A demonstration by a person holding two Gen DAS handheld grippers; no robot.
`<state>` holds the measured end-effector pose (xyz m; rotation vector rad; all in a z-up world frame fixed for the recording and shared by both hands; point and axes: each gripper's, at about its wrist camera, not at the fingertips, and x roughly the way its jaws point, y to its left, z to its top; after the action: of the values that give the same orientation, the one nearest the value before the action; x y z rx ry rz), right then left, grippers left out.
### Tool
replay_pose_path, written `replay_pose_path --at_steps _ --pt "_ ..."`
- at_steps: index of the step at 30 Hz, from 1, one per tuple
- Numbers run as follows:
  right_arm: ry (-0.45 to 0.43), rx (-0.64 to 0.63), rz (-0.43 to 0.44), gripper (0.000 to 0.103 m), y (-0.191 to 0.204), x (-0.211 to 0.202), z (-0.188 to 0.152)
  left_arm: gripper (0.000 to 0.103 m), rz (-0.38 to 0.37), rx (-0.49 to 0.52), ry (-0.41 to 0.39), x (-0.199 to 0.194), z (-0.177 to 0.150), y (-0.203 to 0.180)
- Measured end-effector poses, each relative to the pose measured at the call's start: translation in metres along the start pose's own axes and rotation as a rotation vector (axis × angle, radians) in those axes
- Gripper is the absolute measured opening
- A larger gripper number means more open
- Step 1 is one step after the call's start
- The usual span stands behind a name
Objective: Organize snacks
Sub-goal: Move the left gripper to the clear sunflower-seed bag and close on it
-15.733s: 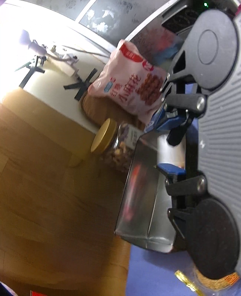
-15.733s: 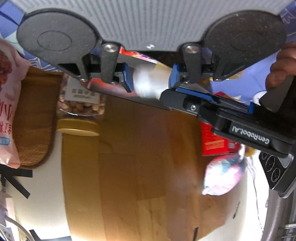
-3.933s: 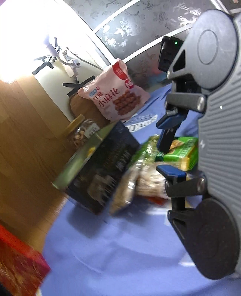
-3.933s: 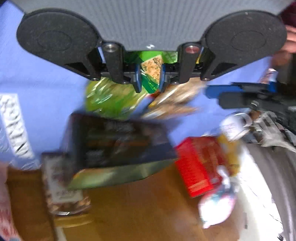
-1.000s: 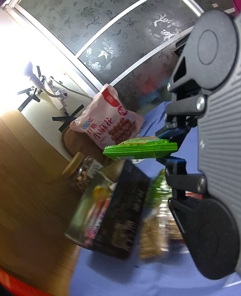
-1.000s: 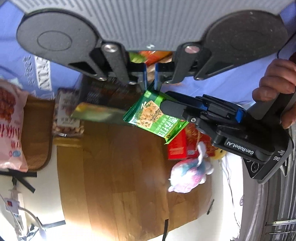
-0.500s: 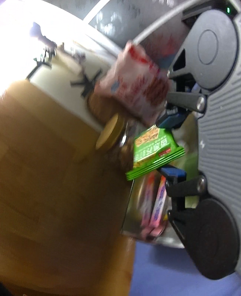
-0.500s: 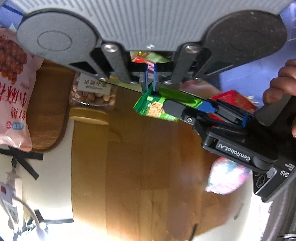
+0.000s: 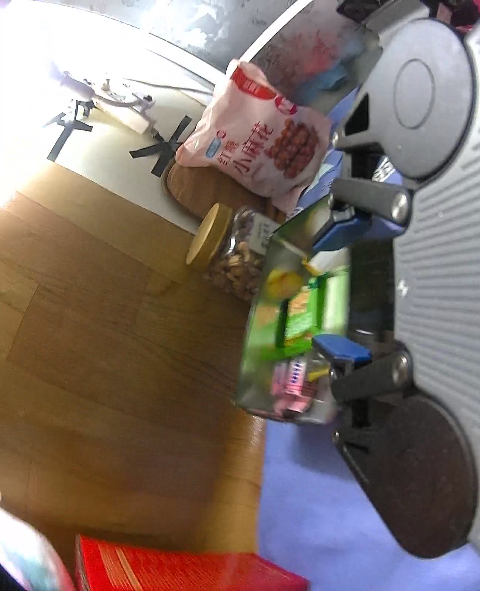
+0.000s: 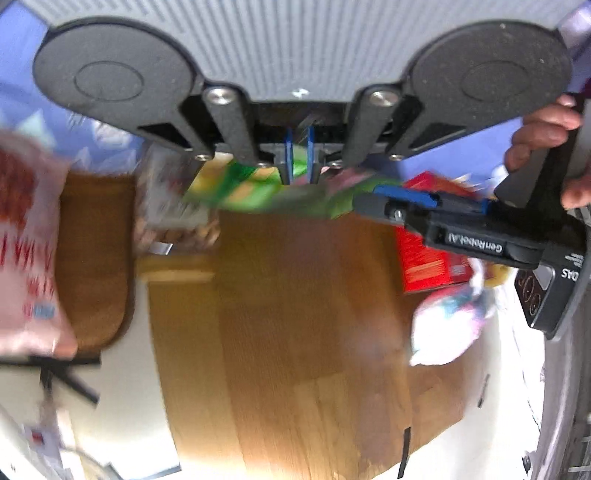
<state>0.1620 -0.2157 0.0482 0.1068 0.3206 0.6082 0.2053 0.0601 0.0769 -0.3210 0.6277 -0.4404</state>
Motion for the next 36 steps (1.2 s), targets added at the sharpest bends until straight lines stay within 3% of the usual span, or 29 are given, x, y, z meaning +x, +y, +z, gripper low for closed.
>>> replay_pose_path --at_steps 4,7,9,12,15,17,18,19,23,29,36 --pt "0.133 0.115 0.108 0.013 0.006 0.001 -0.02 0.051 0.029 -0.069 0.02 -0.021 -0.023 0.016" --pt "0.215 0.219 0.162 0.029 0.01 0.012 -0.031 0.056 0.089 -0.159 0.033 -0.033 -0.04 0.037" --pt "0.242 0.275 0.18 0.032 0.01 0.02 -0.034 0.06 0.107 -0.264 0.041 -0.037 -0.047 0.057" --pt "0.277 0.383 0.171 0.032 0.004 0.031 -0.037 0.06 0.059 -0.438 0.073 -0.037 -0.058 0.088" --pt "0.304 0.509 0.176 0.032 -0.005 0.042 -0.041 0.059 -0.006 -0.52 0.099 -0.029 -0.065 0.101" --pt "0.323 0.559 0.181 0.032 -0.008 0.048 -0.043 0.049 -0.05 -0.527 0.106 -0.023 -0.066 0.099" --pt "0.335 0.581 0.19 0.029 -0.008 0.052 -0.045 0.03 -0.064 -0.521 0.111 -0.019 -0.068 0.095" --pt "0.344 0.602 0.195 0.025 -0.007 0.056 -0.046 0.022 -0.056 -0.512 0.123 -0.016 -0.068 0.093" --pt "0.282 0.534 0.15 0.006 0.005 0.042 -0.038 0.02 -0.064 -0.455 0.093 -0.027 -0.071 0.075" --pt "0.19 0.352 0.131 0.006 0.041 -0.008 -0.029 0.02 -0.097 -0.376 0.05 -0.067 -0.085 0.042" --pt "0.209 0.344 0.132 0.006 0.054 -0.062 -0.066 0.02 -0.106 -0.352 0.098 -0.098 -0.135 0.015"
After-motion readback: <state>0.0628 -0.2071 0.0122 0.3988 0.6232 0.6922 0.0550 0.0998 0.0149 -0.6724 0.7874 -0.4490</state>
